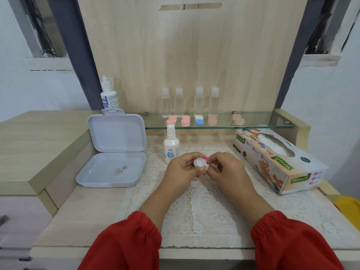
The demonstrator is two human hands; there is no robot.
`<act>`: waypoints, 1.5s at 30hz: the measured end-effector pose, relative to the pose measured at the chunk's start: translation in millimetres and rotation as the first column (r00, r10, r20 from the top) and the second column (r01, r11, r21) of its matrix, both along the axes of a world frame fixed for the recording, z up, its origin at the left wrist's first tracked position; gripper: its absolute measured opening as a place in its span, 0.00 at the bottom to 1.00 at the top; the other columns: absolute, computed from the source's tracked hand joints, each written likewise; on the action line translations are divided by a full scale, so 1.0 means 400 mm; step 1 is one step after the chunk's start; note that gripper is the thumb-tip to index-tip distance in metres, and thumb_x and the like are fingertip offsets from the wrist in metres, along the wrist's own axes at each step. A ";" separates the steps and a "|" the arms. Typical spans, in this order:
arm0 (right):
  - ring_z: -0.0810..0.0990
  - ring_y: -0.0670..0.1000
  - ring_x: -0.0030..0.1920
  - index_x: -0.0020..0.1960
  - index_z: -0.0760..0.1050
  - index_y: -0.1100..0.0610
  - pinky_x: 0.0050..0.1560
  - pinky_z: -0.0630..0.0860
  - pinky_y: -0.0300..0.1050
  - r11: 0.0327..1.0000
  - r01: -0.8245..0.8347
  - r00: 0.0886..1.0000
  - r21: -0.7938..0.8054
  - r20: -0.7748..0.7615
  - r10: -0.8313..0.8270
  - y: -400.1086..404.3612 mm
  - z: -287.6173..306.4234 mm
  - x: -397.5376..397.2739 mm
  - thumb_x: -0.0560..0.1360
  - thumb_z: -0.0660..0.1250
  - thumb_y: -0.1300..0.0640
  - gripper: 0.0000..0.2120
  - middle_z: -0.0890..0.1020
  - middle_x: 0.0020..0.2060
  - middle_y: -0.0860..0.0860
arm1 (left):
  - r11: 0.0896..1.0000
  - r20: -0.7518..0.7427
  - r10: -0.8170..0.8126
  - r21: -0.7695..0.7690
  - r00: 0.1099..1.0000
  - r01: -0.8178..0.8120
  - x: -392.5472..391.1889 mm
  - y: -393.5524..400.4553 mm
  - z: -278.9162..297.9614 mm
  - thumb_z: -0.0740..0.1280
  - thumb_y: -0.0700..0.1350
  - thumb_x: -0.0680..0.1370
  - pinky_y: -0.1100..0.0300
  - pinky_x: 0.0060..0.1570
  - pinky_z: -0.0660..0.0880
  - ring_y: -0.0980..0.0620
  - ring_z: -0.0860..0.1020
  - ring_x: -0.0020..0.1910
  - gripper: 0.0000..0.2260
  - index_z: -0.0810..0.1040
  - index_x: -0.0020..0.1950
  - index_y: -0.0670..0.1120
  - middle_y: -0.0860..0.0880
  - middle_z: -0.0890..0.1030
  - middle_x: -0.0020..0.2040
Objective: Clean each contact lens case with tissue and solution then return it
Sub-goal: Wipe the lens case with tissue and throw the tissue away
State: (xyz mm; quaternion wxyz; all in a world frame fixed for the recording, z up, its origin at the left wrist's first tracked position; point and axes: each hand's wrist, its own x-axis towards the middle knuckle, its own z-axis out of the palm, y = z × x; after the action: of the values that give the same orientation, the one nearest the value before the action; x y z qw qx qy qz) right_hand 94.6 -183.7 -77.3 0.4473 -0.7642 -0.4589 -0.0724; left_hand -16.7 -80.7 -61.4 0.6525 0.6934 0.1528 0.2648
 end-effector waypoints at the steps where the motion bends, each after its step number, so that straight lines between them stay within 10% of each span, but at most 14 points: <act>1: 0.76 0.44 0.39 0.44 0.79 0.53 0.41 0.74 0.40 0.999 0.015 1.000 0.032 -0.018 -0.014 0.002 -0.001 -0.001 0.70 0.72 0.64 0.07 0.78 0.38 0.46 | 1.000 0.012 0.018 -0.018 1.000 -0.018 0.002 0.000 0.000 0.68 0.29 0.74 0.64 0.42 0.79 0.54 0.82 0.39 0.14 0.81 0.51 0.47 0.45 0.84 0.44; 5: 0.80 0.40 0.39 0.44 0.79 0.49 0.42 0.77 0.35 0.938 0.109 0.928 0.328 -0.373 0.023 -0.004 0.019 -0.009 0.73 0.71 0.62 0.09 0.82 0.37 0.45 | 0.993 0.059 0.072 -0.099 0.996 -0.066 0.006 0.009 -0.004 0.67 0.30 0.75 0.65 0.41 0.79 0.54 0.83 0.38 0.13 0.78 0.58 0.40 0.42 0.83 0.44; 17: 0.77 0.42 0.55 0.52 0.83 0.48 0.57 0.71 0.36 0.989 -0.132 0.973 0.060 -0.183 0.141 -0.001 -0.003 0.009 0.71 0.74 0.57 0.10 0.76 0.54 0.32 | 0.992 0.087 0.101 -0.084 0.991 -0.093 0.003 0.023 -0.010 0.68 0.32 0.76 0.59 0.46 0.80 0.47 0.82 0.41 0.11 0.79 0.56 0.42 0.42 0.84 0.44; 22: 0.78 0.36 0.46 0.41 0.83 0.52 0.46 0.72 0.27 0.976 -0.112 0.957 0.188 -0.242 0.157 -0.001 0.005 0.008 0.69 0.74 0.69 0.11 0.80 0.49 0.43 | 0.996 0.105 0.065 -0.062 0.992 -0.059 0.003 0.017 -0.009 0.68 0.31 0.75 0.58 0.48 0.80 0.48 0.82 0.42 0.12 0.80 0.55 0.43 0.43 0.84 0.46; 38: 0.80 0.46 0.35 0.43 0.68 0.54 0.35 0.79 0.38 0.688 0.202 0.548 0.697 -0.663 0.510 -0.010 0.049 0.015 0.78 0.61 0.70 0.12 0.76 0.41 0.51 | 0.996 0.037 0.067 -0.067 0.997 -0.064 0.011 0.015 -0.016 0.66 0.30 0.76 0.63 0.43 0.79 0.54 0.83 0.40 0.14 0.78 0.60 0.39 0.44 0.83 0.43; 41: 0.77 0.50 0.40 0.44 0.70 0.52 0.36 0.76 0.45 0.850 0.086 0.711 0.519 -0.630 0.313 -0.003 0.032 0.007 0.76 0.65 0.68 0.12 0.77 0.44 0.49 | 0.995 0.063 0.066 -0.074 0.996 -0.061 0.011 0.011 -0.010 0.67 0.31 0.76 0.61 0.45 0.80 0.52 0.83 0.41 0.13 0.78 0.59 0.40 0.44 0.84 0.43; 45: 0.74 0.36 0.47 0.49 0.77 0.41 0.49 0.71 0.32 0.993 -0.028 0.985 0.111 -0.167 0.047 0.001 0.010 -0.002 0.77 0.66 0.54 0.07 0.77 0.47 0.38 | 0.984 0.117 0.148 -0.118 0.982 -0.134 0.008 0.023 -0.006 0.68 0.32 0.75 0.62 0.45 0.79 0.52 0.82 0.40 0.12 0.79 0.57 0.42 0.45 0.84 0.44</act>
State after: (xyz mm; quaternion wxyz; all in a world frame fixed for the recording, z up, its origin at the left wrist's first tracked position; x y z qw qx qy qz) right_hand 93.8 -183.3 -73.2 0.5266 -0.7335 -0.4290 -0.0235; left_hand -13.7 -71.7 -63.8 0.6772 0.6261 0.1746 0.3447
